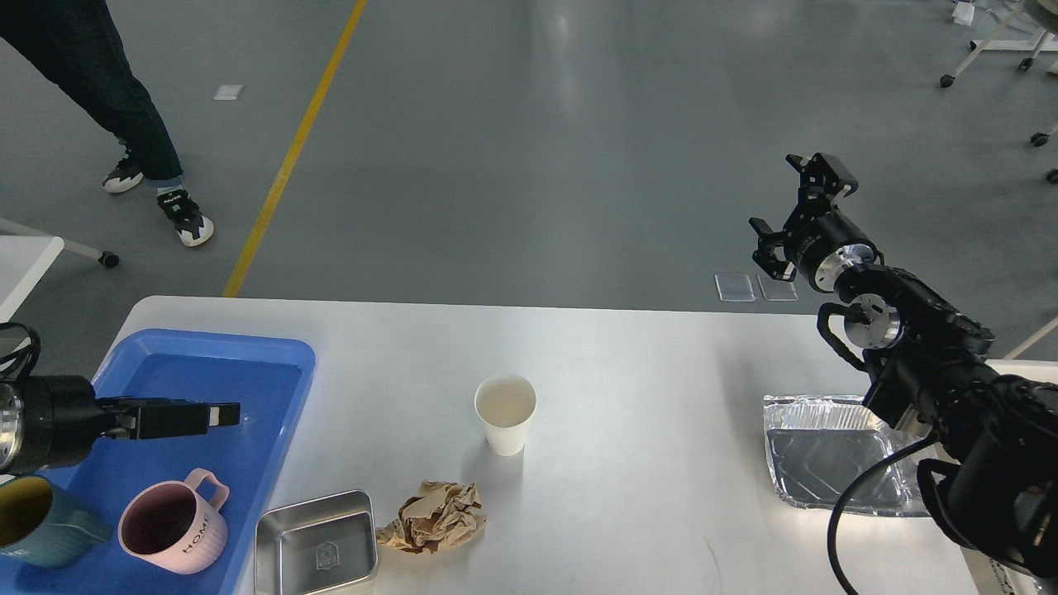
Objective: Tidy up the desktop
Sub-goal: 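Move the left gripper down toward the small steel tray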
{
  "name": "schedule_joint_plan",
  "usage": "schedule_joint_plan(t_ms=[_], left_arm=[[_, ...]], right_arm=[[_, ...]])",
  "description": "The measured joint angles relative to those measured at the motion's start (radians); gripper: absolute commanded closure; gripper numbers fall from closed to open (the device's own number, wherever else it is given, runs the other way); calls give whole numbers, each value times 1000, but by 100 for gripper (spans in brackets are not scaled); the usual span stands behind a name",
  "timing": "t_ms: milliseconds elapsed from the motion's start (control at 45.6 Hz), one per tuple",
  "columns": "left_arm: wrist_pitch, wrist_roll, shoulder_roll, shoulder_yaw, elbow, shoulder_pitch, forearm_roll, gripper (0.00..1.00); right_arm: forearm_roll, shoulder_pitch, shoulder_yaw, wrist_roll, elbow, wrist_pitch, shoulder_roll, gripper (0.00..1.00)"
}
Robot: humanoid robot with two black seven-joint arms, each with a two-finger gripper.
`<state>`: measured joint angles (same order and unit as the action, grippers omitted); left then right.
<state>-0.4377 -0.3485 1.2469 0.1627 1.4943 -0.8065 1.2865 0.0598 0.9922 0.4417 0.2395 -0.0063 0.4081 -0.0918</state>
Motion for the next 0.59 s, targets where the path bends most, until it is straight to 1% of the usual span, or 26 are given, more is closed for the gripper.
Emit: schedule_joint_plan(t_ms=[22, 88, 285, 351, 461, 548, 592], left_arm=[[-68, 5, -27, 2, -22, -24, 2, 3], [-124, 13, -64, 2, -45, -47, 4, 3], [-192, 36, -118, -4, -79, -93, 20, 2], [-242, 55, -139, -6, -92, -104, 27, 2], [-335, 104, -184, -2, -136, -113, 31, 2], [-376, 133, -219, -1, -163, -124, 32, 2], [-387, 141, -233, -1, -174, -128, 32, 2]], right_arm=[[0, -1, 0, 0, 0, 0, 0, 0], [0, -2, 0, 1, 0, 0, 2, 0], [0, -6, 0, 1, 0, 0, 2, 0], [0, -9, 0, 1, -1, 1, 1, 0], [0, -11, 0, 2, -1, 1, 0, 0], [0, -11, 0, 4, -1, 1, 0, 0], [0, -9, 0, 4, -1, 1, 0, 0]])
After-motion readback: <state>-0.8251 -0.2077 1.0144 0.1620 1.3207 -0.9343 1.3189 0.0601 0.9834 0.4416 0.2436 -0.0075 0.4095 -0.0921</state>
